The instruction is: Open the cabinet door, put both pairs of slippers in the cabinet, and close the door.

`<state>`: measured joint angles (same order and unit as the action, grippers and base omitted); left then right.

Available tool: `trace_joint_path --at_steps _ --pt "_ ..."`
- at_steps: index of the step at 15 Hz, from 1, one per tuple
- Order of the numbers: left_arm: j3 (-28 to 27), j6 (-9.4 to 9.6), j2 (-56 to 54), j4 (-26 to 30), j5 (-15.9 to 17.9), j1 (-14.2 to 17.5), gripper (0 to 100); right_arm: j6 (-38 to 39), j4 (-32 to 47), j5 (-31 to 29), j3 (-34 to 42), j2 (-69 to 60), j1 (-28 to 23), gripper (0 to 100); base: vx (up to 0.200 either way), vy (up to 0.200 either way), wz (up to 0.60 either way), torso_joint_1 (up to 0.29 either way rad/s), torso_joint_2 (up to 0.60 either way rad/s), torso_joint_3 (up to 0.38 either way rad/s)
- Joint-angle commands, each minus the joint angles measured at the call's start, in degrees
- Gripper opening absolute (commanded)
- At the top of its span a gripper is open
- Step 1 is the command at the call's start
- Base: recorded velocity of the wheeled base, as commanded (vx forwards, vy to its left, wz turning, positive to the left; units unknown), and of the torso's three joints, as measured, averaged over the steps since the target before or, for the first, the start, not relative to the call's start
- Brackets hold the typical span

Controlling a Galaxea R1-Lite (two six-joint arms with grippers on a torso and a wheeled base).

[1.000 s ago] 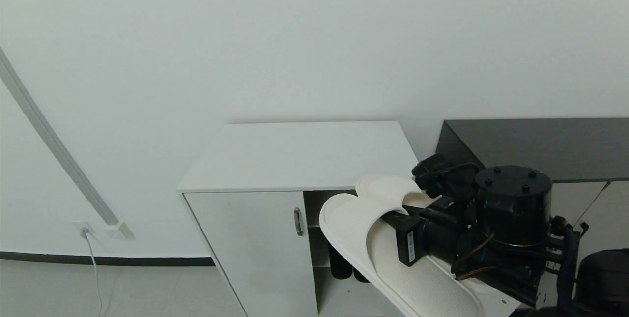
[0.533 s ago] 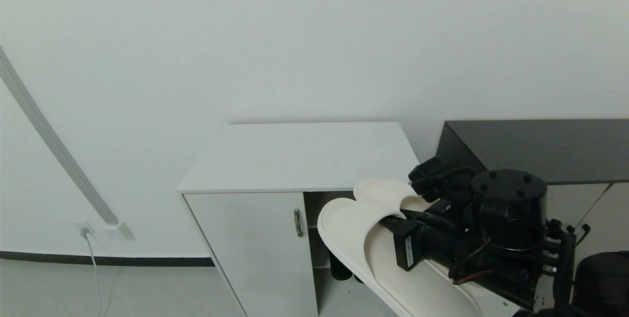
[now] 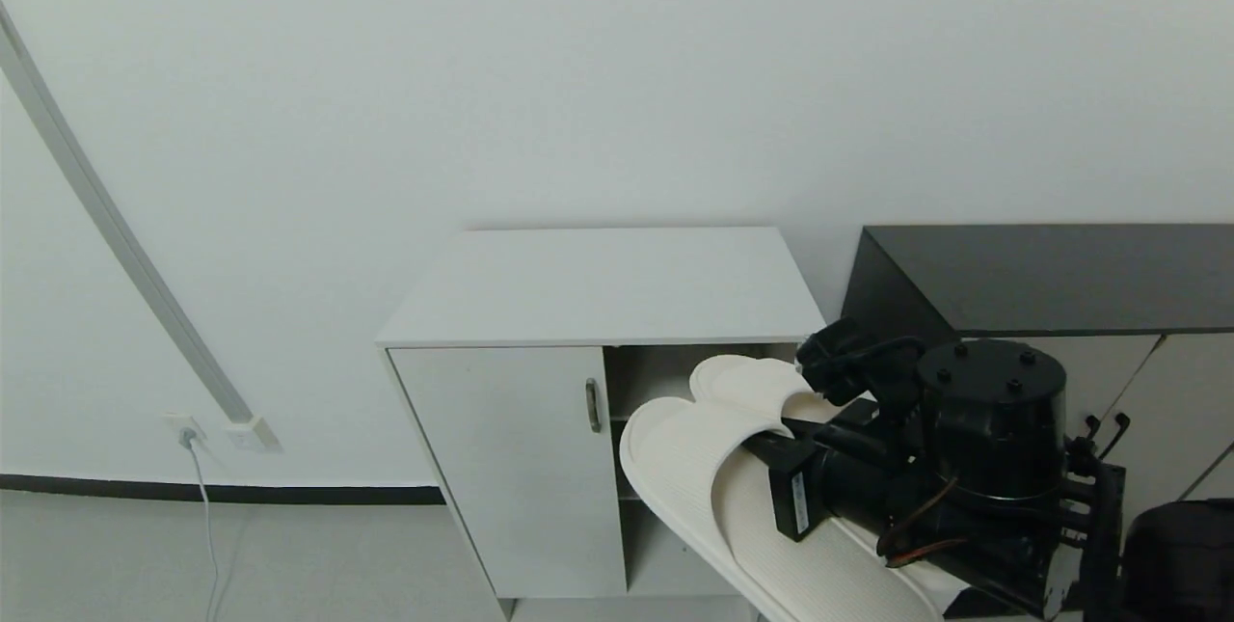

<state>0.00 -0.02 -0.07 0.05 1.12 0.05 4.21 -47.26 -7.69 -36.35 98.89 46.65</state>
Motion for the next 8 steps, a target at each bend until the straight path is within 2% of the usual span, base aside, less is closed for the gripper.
trace_joint_path --at_steps 1,4,8 --pt "0.0 -0.06 0.1 0.0 0.0 0.0 0 0.0 -1.5 0.0 0.5 0.3 0.0 0 0.000 0.000 0.00 0.000 0.00 0.000" --pt "0.0 -0.06 0.1 0.0 0.0 0.0 0 -0.3 -10.4 -0.6 2.7 3.6 -0.1 0 0.000 0.000 0.00 0.000 0.00 0.000" --pt "0.0 -0.68 0.1 0.0 -0.1 0.0 0 -1.0 -12.4 -0.6 3.7 3.8 -0.1 0 0.000 0.000 0.00 0.000 0.00 0.000"
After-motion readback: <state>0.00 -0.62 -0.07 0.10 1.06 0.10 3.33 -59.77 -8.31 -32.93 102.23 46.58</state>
